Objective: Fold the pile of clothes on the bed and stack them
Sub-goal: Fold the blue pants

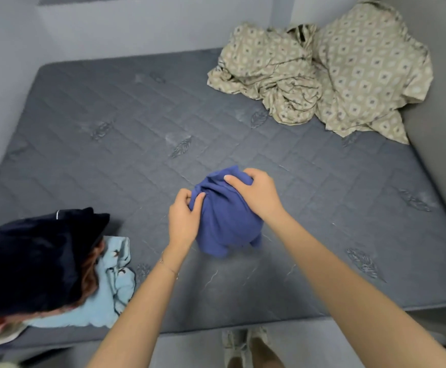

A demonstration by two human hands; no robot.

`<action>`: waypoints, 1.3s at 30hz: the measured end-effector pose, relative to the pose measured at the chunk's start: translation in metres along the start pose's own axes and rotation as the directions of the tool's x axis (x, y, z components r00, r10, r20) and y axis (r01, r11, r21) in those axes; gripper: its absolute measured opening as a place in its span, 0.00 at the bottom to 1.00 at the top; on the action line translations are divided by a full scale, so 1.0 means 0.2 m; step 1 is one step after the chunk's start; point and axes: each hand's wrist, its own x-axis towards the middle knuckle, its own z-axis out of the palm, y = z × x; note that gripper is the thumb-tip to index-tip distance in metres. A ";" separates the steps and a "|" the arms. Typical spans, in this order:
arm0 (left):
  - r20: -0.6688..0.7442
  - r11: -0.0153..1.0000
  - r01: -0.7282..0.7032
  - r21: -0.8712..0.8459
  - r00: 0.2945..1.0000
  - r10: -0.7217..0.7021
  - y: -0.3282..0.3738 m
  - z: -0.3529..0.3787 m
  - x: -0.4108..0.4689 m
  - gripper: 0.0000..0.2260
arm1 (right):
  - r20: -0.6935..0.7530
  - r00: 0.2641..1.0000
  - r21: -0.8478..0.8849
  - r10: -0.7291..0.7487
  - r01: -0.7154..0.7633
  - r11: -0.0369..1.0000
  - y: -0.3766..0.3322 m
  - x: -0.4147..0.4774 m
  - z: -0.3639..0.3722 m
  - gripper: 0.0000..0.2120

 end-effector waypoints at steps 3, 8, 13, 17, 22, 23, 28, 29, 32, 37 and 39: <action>-0.036 1.000 0.024 0.010 0.999 -0.024 -0.01 -0.03 0.04 0.17 | 0.022 1.000 0.004 0.000 0.000 1.000 -0.01 0.04 0.04 0.21; -0.085 0.998 0.058 0.007 0.995 -0.058 -0.03 -0.02 0.12 0.16 | 0.064 0.998 0.010 0.021 -0.022 1.000 0.04 0.13 0.07 0.18; -0.088 0.996 0.091 0.017 0.992 -0.089 -0.09 0.03 0.17 0.16 | 0.117 0.991 0.000 0.068 -0.069 0.998 0.13 0.21 0.11 0.19; -0.028 0.987 0.157 0.047 0.987 -0.155 -0.23 0.06 0.16 0.16 | 0.155 0.983 -0.109 0.095 -0.079 0.991 0.30 0.21 0.19 0.19; 0.138 0.912 0.275 0.305 0.935 -0.328 -0.58 0.06 0.12 0.19 | 0.279 0.933 -0.378 0.226 -0.110 0.919 0.65 0.13 0.31 0.22; 0.182 0.886 0.294 0.358 0.909 -0.375 -0.66 0.05 0.11 0.18 | 0.290 0.919 -0.415 0.268 -0.132 0.900 0.73 0.11 0.34 0.20; 0.257 0.778 0.276 0.565 0.837 -0.484 -0.97 0.03 0.04 0.17 | 0.173 0.936 -0.426 0.305 -0.209 0.880 0.98 0.07 0.46 0.15; 0.245 0.777 0.251 0.577 0.854 -0.458 -1.01 0.03 0.04 0.16 | 0.157 0.942 -0.424 0.295 -0.205 0.882 1.01 0.07 0.49 0.16; 0.280 0.806 0.148 0.573 0.889 -0.362 -1.09 0.10 0.05 0.13 | 0.130 0.956 -0.390 0.261 -0.193 0.900 1.12 0.08 0.56 0.19; 0.448 0.817 -0.077 0.571 0.863 -0.232 -1.26 0.28 0.08 0.16 | 0.165 0.968 -0.459 0.189 -0.094 0.883 1.29 0.16 0.66 0.26; 0.545 0.830 -0.127 0.544 0.805 -0.234 -1.32 0.35 0.07 0.19 | 0.172 0.968 -0.494 0.182 -0.075 0.866 1.35 0.20 0.70 0.30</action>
